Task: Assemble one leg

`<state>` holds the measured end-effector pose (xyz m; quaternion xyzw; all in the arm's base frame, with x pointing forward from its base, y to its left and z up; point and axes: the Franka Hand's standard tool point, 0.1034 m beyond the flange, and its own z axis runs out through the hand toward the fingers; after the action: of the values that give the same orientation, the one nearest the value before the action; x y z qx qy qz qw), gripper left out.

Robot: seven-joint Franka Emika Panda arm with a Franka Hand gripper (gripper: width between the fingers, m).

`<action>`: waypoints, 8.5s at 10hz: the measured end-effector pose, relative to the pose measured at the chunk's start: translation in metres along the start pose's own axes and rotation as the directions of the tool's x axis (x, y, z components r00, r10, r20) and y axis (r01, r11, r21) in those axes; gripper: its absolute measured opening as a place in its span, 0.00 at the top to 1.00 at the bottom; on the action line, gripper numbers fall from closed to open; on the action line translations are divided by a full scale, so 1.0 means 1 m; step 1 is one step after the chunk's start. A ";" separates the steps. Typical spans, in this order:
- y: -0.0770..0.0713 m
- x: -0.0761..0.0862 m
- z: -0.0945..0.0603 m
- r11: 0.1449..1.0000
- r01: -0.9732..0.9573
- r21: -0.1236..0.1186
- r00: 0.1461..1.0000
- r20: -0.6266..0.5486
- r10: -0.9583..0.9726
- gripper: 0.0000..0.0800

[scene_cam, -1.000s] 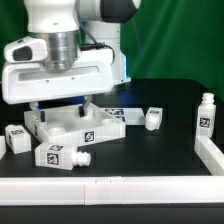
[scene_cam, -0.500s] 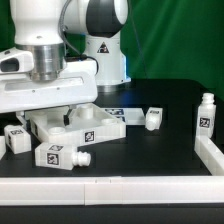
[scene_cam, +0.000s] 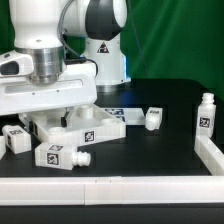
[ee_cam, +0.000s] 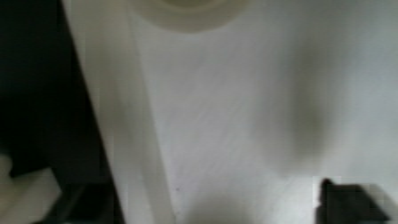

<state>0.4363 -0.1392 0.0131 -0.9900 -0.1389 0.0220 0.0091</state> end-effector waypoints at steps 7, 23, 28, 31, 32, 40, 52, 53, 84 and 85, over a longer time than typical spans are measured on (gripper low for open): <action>-0.005 0.008 -0.013 0.992 -0.123 0.019 0.992 0.002 0.123 0.93; -0.078 0.097 -0.036 0.896 -0.440 0.056 0.896 0.099 0.434 0.93; -0.078 0.138 -0.018 0.946 -0.321 0.038 0.947 0.037 0.319 0.93; -0.079 0.137 -0.016 0.946 -0.321 0.038 0.947 0.039 0.320 0.93; -0.079 0.137 -0.015 0.946 -0.321 0.037 0.947 0.040 0.320 0.93; -0.072 0.174 -0.007 0.943 -0.330 0.031 0.944 0.004 0.330 0.93; -0.067 0.159 -0.050 0.978 -0.207 0.036 0.978 0.043 0.205 0.19; -0.062 0.155 -0.041 0.989 -0.144 0.033 0.989 0.050 0.143 0.19; 0.044 0.080 -0.026 0.988 0.154 -0.007 0.761 0.639 -0.115 0.19; 0.047 0.075 -0.019 0.988 0.151 -0.007 0.759 0.642 -0.111 0.19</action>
Offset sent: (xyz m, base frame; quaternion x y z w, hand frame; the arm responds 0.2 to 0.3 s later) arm 0.0000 0.0000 0.0000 0.0000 0.0000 0.0000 1.0000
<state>0.5219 -0.1644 0.0283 -0.9109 -0.2033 0.3528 -0.0663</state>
